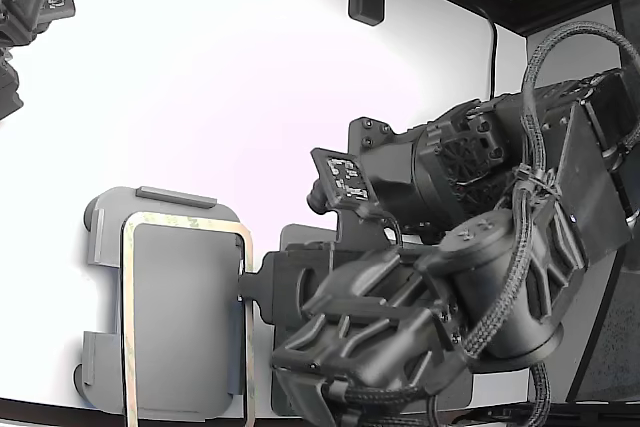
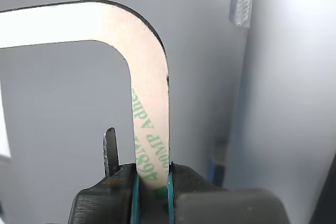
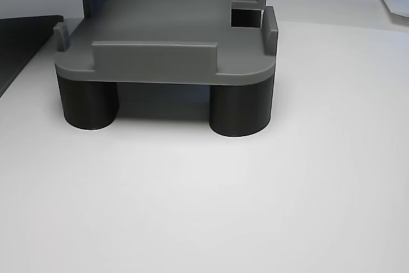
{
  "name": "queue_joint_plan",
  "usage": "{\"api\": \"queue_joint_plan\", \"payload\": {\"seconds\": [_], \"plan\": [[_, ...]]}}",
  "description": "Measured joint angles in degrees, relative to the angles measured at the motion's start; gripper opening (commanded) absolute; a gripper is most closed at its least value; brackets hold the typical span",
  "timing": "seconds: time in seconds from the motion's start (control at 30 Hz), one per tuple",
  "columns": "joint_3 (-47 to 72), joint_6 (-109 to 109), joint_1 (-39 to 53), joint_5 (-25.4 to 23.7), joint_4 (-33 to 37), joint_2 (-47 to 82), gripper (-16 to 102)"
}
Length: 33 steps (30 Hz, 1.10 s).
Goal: Move top rectangular frame to the holder.
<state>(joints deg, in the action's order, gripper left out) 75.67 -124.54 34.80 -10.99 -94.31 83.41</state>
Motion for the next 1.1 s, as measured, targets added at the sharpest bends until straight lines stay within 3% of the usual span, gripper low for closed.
{"api": "queue_joint_plan", "payload": {"seconds": [1.1], "plan": [[1.05, -1.76, -3.16, 1.49, 0.00, -5.45, -11]]}}
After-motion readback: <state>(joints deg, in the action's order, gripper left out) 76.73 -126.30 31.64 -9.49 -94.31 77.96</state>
